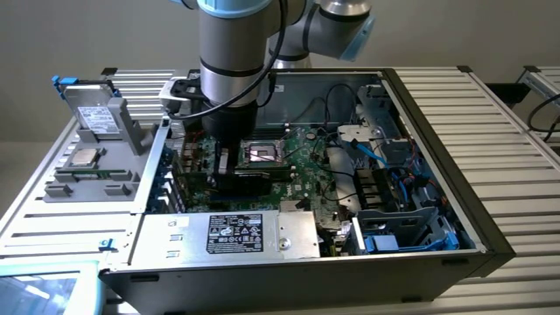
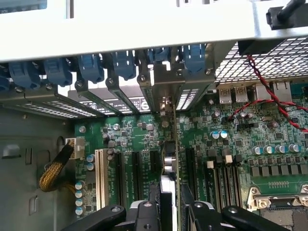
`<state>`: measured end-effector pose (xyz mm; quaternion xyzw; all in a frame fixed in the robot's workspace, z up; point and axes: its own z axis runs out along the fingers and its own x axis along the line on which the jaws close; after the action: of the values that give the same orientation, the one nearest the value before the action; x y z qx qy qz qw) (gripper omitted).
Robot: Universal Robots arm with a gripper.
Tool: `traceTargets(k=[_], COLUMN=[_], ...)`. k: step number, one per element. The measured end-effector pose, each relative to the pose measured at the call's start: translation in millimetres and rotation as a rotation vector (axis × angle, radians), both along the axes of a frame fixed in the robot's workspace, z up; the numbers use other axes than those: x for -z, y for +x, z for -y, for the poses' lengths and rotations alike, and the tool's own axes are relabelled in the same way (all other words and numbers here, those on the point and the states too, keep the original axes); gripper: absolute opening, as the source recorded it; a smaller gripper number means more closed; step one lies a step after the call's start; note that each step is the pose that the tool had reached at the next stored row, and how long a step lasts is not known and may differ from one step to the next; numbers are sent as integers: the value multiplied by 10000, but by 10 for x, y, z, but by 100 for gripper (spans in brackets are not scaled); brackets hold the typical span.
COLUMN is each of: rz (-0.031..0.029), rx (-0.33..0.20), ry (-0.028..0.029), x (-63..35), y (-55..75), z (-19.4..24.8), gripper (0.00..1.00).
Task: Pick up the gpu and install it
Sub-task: 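Insert the gpu into the slot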
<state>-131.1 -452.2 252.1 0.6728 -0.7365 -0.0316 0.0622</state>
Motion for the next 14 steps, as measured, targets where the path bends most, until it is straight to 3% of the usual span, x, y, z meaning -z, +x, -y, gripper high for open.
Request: traceTargets(k=[11, 14], rz=[-35, -45], rx=[1, -6], ry=[-4, 22], x=[-14, -18], y=[3, 7], z=[24, 43], gripper=[28, 28])
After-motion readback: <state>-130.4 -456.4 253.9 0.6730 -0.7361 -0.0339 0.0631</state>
